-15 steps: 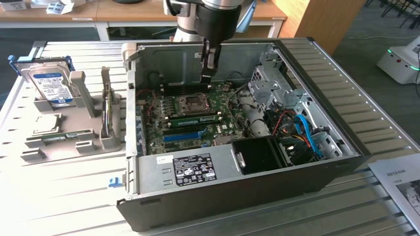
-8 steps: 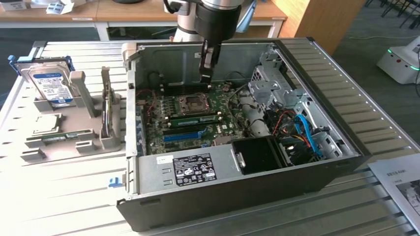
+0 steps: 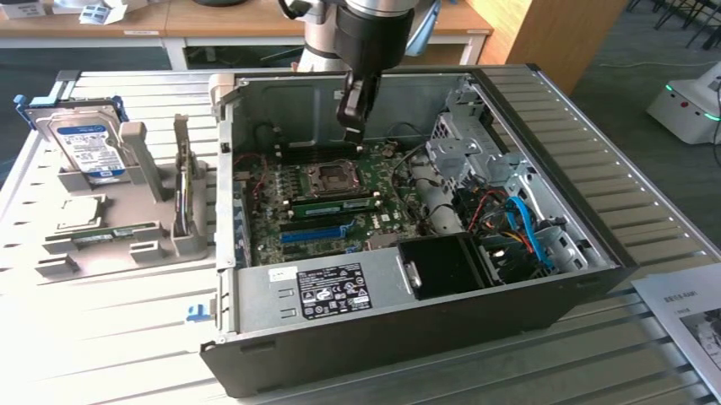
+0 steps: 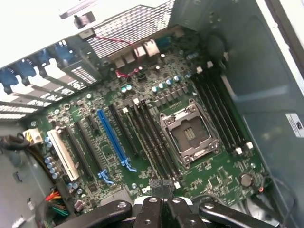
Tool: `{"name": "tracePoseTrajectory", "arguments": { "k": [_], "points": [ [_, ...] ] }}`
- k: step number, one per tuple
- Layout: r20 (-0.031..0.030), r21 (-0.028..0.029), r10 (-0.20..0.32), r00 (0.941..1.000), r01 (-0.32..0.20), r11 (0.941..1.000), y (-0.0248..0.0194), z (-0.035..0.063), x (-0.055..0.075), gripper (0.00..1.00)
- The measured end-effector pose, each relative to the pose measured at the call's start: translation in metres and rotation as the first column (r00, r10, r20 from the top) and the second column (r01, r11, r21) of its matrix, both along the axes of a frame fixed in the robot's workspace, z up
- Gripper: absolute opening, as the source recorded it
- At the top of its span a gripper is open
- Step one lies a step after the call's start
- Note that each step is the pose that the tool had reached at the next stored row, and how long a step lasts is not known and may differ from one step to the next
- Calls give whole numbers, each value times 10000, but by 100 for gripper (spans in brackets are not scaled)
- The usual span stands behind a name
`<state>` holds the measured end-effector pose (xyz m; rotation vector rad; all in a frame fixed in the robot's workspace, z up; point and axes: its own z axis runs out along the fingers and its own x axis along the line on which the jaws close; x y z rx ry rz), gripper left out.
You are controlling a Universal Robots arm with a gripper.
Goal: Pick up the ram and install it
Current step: 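Press down the ram until it locks into place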
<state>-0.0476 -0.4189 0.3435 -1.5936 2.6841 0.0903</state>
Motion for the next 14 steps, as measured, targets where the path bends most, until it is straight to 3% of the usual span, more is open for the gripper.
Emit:
{"name": "tracePoseTrajectory", "arguments": {
  "k": [7, 14],
  "points": [
    [0, 0, -968, 9953, 968, 9953, 0, -1, 0, 10],
    [0, 0, -1974, 9803, 1974, 9803, 0, -2, 0, 10]
  ]
}}
